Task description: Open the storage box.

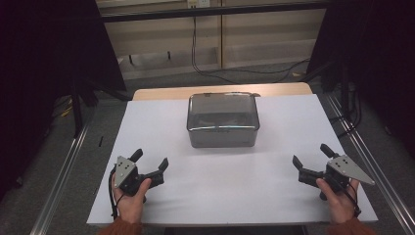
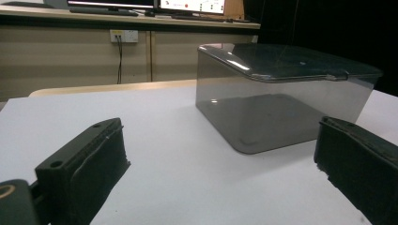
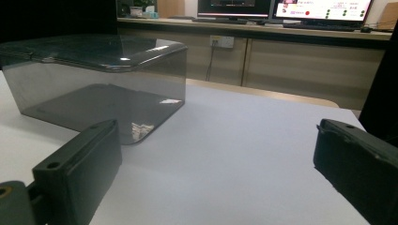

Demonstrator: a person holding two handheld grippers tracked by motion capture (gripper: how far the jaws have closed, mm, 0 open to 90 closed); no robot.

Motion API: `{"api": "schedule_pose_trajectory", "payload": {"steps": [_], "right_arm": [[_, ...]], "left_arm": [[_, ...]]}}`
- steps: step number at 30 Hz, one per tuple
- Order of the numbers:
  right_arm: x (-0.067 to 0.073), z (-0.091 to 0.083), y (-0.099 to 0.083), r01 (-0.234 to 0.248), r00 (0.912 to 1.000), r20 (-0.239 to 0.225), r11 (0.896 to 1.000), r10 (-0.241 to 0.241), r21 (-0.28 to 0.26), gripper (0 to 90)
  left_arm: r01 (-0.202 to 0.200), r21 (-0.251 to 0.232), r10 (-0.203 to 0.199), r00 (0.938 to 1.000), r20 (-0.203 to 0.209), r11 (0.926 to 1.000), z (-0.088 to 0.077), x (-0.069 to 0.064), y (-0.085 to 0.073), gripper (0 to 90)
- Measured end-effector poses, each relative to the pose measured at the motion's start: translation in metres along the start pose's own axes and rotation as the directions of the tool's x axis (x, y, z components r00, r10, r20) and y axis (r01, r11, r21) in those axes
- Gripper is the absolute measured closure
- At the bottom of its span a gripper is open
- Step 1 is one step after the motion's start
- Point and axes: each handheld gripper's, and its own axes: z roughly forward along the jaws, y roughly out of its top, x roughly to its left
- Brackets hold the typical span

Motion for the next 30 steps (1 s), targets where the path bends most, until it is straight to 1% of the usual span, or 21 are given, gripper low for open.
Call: {"api": "schedule_pose_trajectory", "payload": {"steps": [1,2,3,5,10,11,13,14,15,16,17,19,21,22,25,26,29,30], "right_arm": [[0.0,0.001,0.0,-0.004,1.0,-0.002,1.0,0.004,0.0,1.2],[0.0,0.001,0.0,-0.003,1.0,-0.003,1.0,0.003,0.0,1.1],[0.0,0.001,0.0,-0.003,1.0,-0.003,1.0,0.003,0.0,1.1],[0.0,0.002,-0.001,-0.006,0.9999,-0.011,1.0,0.006,0.002,1.0],[0.002,0.003,-0.001,-0.004,0.9998,-0.021,1.0,0.004,0.006,0.9],[0.003,0.005,-0.002,-0.001,0.9995,-0.031,1.0,0.001,0.012,0.8],[0.004,0.006,-0.002,0.005,0.9995,-0.031,1.0,-0.004,0.017,0.8],[0.005,0.007,-0.002,0.003,0.9989,-0.047,1.0,-0.002,0.021,0.7],[0.005,0.007,-0.002,0.003,0.9989,-0.047,1.0,-0.002,0.021,0.7],[0.007,0.009,-0.002,0.011,0.9986,-0.052,1.0,-0.01,0.02,0.5],[0.008,0.009,-0.002,0.013,0.9984,-0.055,1.0,-0.011,0.022,0.4],[0.01,0.011,-0.002,0.006,0.9977,-0.068,1.0,-0.004,0.029,0.7],[0.011,0.012,-0.002,0.002,0.9977,-0.068,0.999,0.0,0.033,0.7],[0.012,0.014,-0.002,-0.003,0.9968,-0.08,0.999,0.006,0.043,1.0],[0.014,0.014,-0.002,0.002,0.9969,-0.079,0.999,0.001,0.039,0.3],[0.015,0.016,-0.001,-0.002,0.9965,-0.084,0.999,0.005,0.034,0.4],[0.017,0.016,0.0,0.003,0.996,-0.089,0.999,0.0,0.033,0.4],[0.018,0.017,0.0,0.006,0.9949,-0.101,1.0,-0.004,0.02,0.1]], "left_arm": [[0.005,-0.005,-0.005,1.0,-0.001,1.0,0.0,0.0,0.0,2.4],[-0.005,-0.003,0.005,1.0,0.0,1.0,0.0,0.0,0.0,2.4],[-0.005,-0.003,0.005,1.0,0.0,1.0,0.0,0.0,0.0,2.4],[-0.008,-0.007,0.008,0.9999,0.011,0.9999,0.001,0.0,0.0,2.4],[-0.005,-0.007,0.005,1.0,-0.003,1.0,0.001,0.001,0.0,2.4],[-0.004,0.0,0.004,1.0,-0.004,1.0,0.002,0.001,-0.001,2.4],[-0.006,0.003,0.006,1.0,-0.008,1.0,0.003,0.001,-0.001,2.4],[-0.003,0.0,0.003,1.0,0.0,1.0,0.003,0.001,-0.001,2.4],[-0.003,0.0,0.003,1.0,0.0,1.0,0.003,0.001,-0.001,2.4],[0.001,-0.002,-0.001,0.9999,0.01,1.0,0.003,0.001,-0.001,2.4],[-0.01,-0.004,0.01,0.9999,0.005,0.9999,0.003,0.0,-0.001,2.4],[-0.005,-0.003,0.005,0.9999,0.01,1.0,0.003,0.0,-0.001,2.4],[-0.002,-0.002,0.002,1.0,0.01,1.0,0.002,0.0,-0.001,2.4],[0.004,-0.001,-0.004,1.0,0.008,1.0,0.001,-0.001,-0.002,2.4],[-0.006,0.004,0.006,1.0,-0.001,1.0,0.0,-0.001,-0.001,2.4],[0.004,-0.004,-0.004,0.9999,0.011,1.0,0.0,-0.001,-0.001,2.4],[-0.006,-0.005,0.006,0.9999,0.011,1.0,0.0,-0.003,-0.001,2.4],[0.0,-0.007,0.001,0.9999,0.014,1.0,0.001,-0.003,-0.001,2.4]]}}
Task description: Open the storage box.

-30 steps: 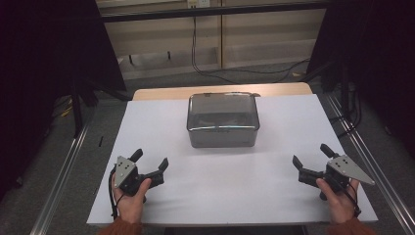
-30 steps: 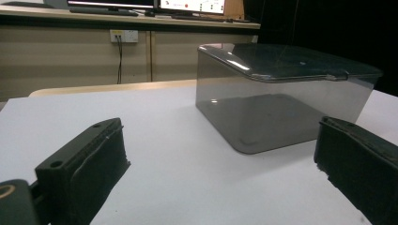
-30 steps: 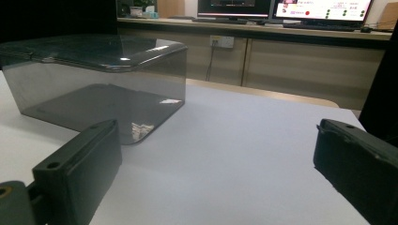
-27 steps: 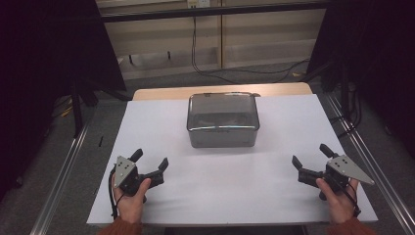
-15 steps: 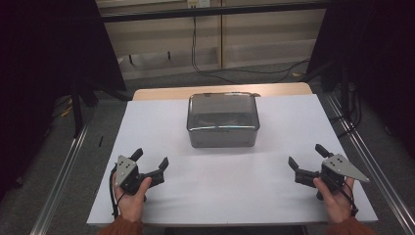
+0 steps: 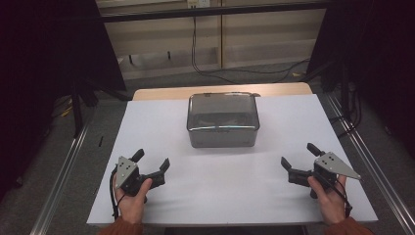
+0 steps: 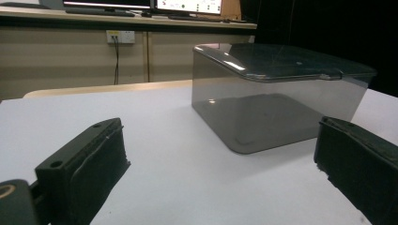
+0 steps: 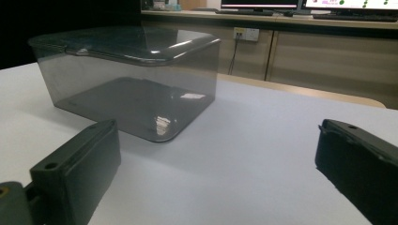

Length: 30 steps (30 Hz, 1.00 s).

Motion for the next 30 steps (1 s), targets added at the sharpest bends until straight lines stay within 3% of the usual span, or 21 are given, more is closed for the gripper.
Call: {"api": "schedule_pose_trajectory", "payload": {"steps": [4,6,12,13,17,30], "right_arm": [[0.002,0.003,0.001,0.001,1.0,-0.009,1.0,-0.001,-0.019,0.0],[0.004,0.006,0.003,0.007,0.9999,-0.011,1.0,-0.007,-0.019,0.0],[0.013,0.015,0.005,0.007,0.9998,-0.018,1.0,-0.008,-0.015,0.4],[0.016,0.019,0.006,0.015,0.9998,-0.015,1.0,-0.015,-0.021,0.2],[0.018,0.024,0.007,0.002,0.9995,-0.031,1.0,-0.003,-0.025,0.0],[0.03,0.044,0.015,0.003,0.9945,-0.105,1.0,-0.006,-0.027,0.0]], "left_arm": [[0.003,-0.001,-0.003,0.9997,0.024,1.0,0.002,0.001,0.001,3.4],[-0.011,0.005,0.011,0.9998,0.017,0.9999,0.002,0.0,0.001,3.5],[0.018,0.01,-0.018,0.9993,0.032,0.9998,0.003,-0.001,0.0,4.3],[-0.005,0.012,0.004,0.9999,0.016,0.9999,0.003,-0.001,0.0,4.5],[0.012,0.011,-0.012,0.9997,0.021,0.9999,0.003,-0.001,0.0,4.4],[-0.005,0.024,0.004,0.9997,0.023,0.9997,0.003,-0.002,0.0,4.4]]}}
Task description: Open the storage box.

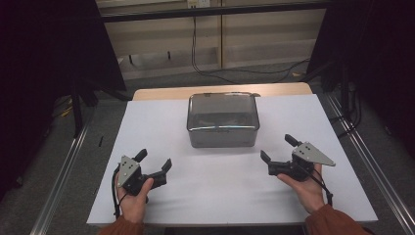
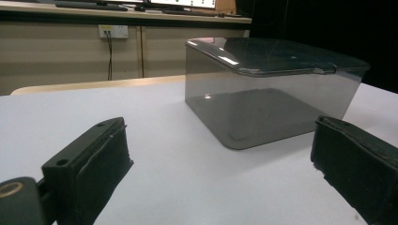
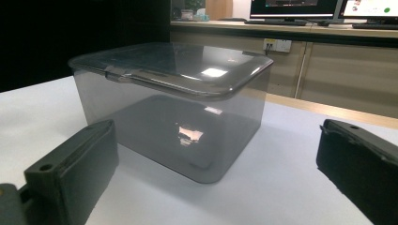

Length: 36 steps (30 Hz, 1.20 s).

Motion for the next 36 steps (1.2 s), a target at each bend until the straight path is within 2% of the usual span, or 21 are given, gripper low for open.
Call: {"api": "schedule_pose_trajectory", "payload": {"steps": [7,9,11,14,19,25,28,30,31,33,34,35,36], "right_arm": [[0.003,0.008,0.003,-0.012,0.9999,-0.006,1.0,0.012,-0.003,0.0],[0.003,0.009,0.004,-0.003,1.0,-0.006,1.0,0.003,-0.007,0.0],[0.004,0.012,0.006,0.003,1.0,-0.007,1.0,-0.003,-0.006,0.0],[0.007,0.02,0.014,0.04,0.9992,-0.012,0.999,-0.039,0.015,0.0],[0.009,0.031,0.023,0.043,0.9979,-0.049,0.999,-0.042,0.009,0.0],[0.014,0.041,0.026,0.054,0.997,-0.056,0.998,-0.054,0.01,1.6],[0.018,0.045,0.03,0.109,0.9926,-0.056,0.994,-0.108,0.013,1.9],[0.021,0.047,0.033,0.124,0.9902,-0.066,0.992,-0.123,0.009,2.2],[0.024,0.05,0.036,0.159,0.9852,-0.065,0.987,-0.159,0.004,3.1],[0.026,0.051,0.036,0.167,0.9838,-0.066,0.986,-0.167,0.002,3.8],[0.029,0.051,0.036,0.189,0.9801,-0.061,0.982,-0.189,0.001,3.7],[0.036,0.052,0.035,0.249,0.9667,-0.065,0.969,-0.248,0.008,3.8],[0.036,0.052,0.035,0.249,0.9667,-0.065,0.969,-0.248,0.008,3.8]], "left_arm": [[-0.005,0.004,0.005,1.0,-0.001,1.0,0.0,0.0,0.0,4.4],[-0.006,0.006,0.006,1.0,-0.001,1.0,0.0,0.0,0.0,4.4],[0.01,-0.005,-0.01,0.9999,0.01,0.9999,0.001,0.0,0.0,4.4],[-0.009,-0.01,0.009,0.9999,0.007,0.9999,0.001,-0.002,0.0,4.4],[-0.01,-0.005,0.01,1.0,0.001,0.9999,0.002,-0.002,-0.001,4.2],[-0.013,0.001,0.013,0.9999,-0.002,0.9999,0.002,-0.001,-0.001,4.2],[-0.017,0.006,0.017,0.9999,-0.001,0.9998,0.003,-0.001,-0.001,4.2],[-0.021,0.009,0.021,0.9998,0.0,0.9997,0.003,-0.001,-0.001,4.2],[-0.019,0.008,0.019,0.9998,0.0,0.9998,0.003,-0.001,-0.001,4.2],[-0.021,0.009,0.021,0.9998,-0.001,0.9997,0.003,-0.001,-0.001,4.2],[-0.022,0.009,0.022,0.9998,0.001,0.9997,0.003,-0.001,-0.001,4.2],[-0.019,0.006,0.019,0.9998,0.004,0.9998,0.003,-0.001,-0.001,4.2],[-0.02,0.006,0.02,0.9998,0.002,0.9998,0.003,-0.001,-0.001,4.2]]}}
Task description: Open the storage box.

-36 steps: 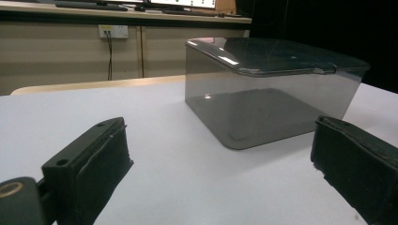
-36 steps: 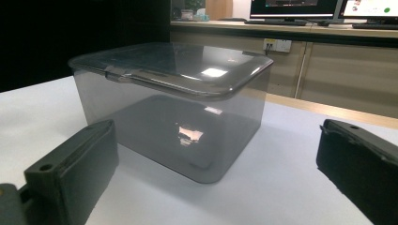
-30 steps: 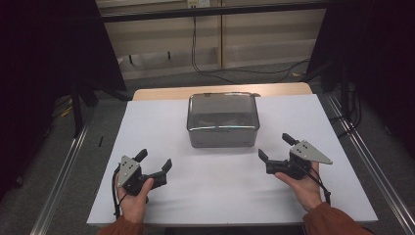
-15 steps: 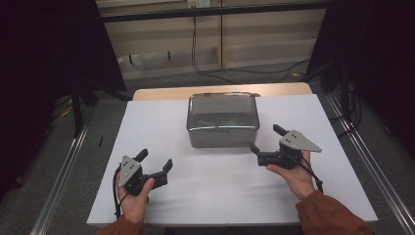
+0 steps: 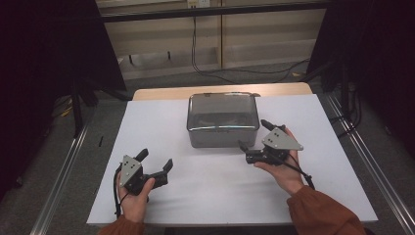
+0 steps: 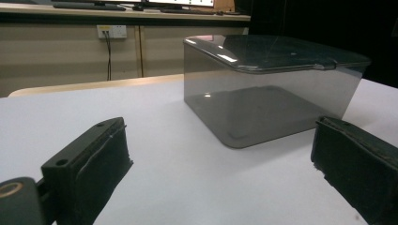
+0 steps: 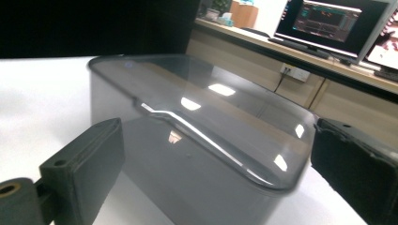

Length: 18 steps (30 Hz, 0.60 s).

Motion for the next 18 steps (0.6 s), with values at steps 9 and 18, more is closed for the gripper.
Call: {"api": "schedule_pose_trajectory", "payload": {"steps": [9,18], "right_arm": [[0.013,0.016,0.007,0.202,0.9793,-0.004,0.979,-0.202,0.014,7.4],[0.031,0.033,0.011,0.429,0.903,0.0,0.902,-0.43,0.051,13.9]], "left_arm": [[-0.009,0.012,0.009,1.0,0.004,0.9999,0.001,0.0,0.0,3.9],[-0.021,0.022,0.02,0.9998,0.002,0.9995,0.001,0.001,0.0,3.8]]}}
